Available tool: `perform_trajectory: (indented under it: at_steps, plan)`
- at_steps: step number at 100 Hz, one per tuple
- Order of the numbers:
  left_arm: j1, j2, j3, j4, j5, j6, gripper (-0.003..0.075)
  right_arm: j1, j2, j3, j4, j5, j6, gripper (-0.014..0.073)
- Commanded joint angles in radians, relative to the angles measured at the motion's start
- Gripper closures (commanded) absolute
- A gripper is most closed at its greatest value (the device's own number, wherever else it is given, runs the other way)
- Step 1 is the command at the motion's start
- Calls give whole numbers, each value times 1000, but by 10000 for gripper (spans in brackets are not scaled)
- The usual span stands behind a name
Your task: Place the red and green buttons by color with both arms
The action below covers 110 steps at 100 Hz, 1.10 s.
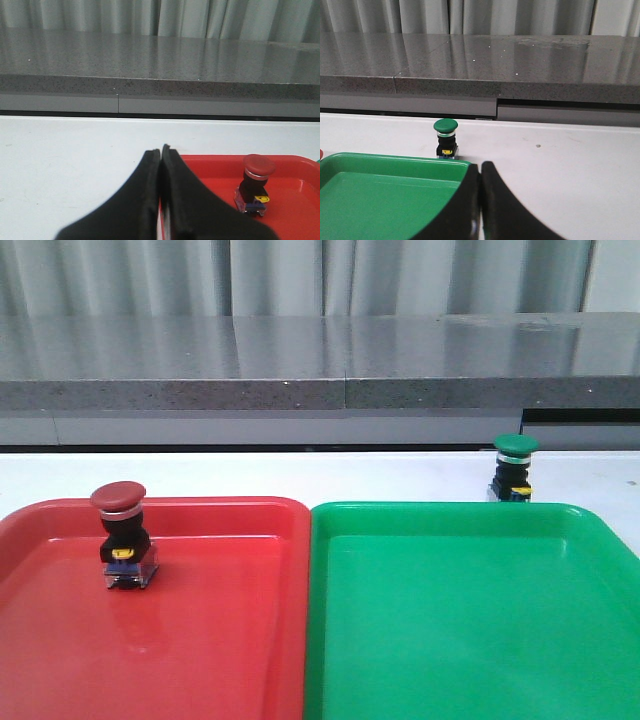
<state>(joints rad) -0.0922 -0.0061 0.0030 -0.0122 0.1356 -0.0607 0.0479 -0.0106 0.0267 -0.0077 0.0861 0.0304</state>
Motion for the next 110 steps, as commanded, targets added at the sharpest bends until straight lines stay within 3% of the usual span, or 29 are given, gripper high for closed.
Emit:
perform_trajectory:
  at_steps: [1, 58, 84, 98, 110]
  plan:
    - [3, -29, 40, 0, -80, -6, 739, 3, -3, -14, 1, -86, -2, 660]
    - [3, -29, 40, 0, -80, -6, 739, 3, -3, -14, 1, -86, -2, 660]
    - [3, -29, 40, 0, -80, -6, 739, 3, -3, -15, 1, -221, -2, 660]
    - [3, -29, 40, 0, -80, -6, 739, 3, -3, -52, 93, -193, 35, 660]
    - [3, -29, 40, 0, -80, -6, 739, 3, -3, -144, 165, -86, 44, 660]
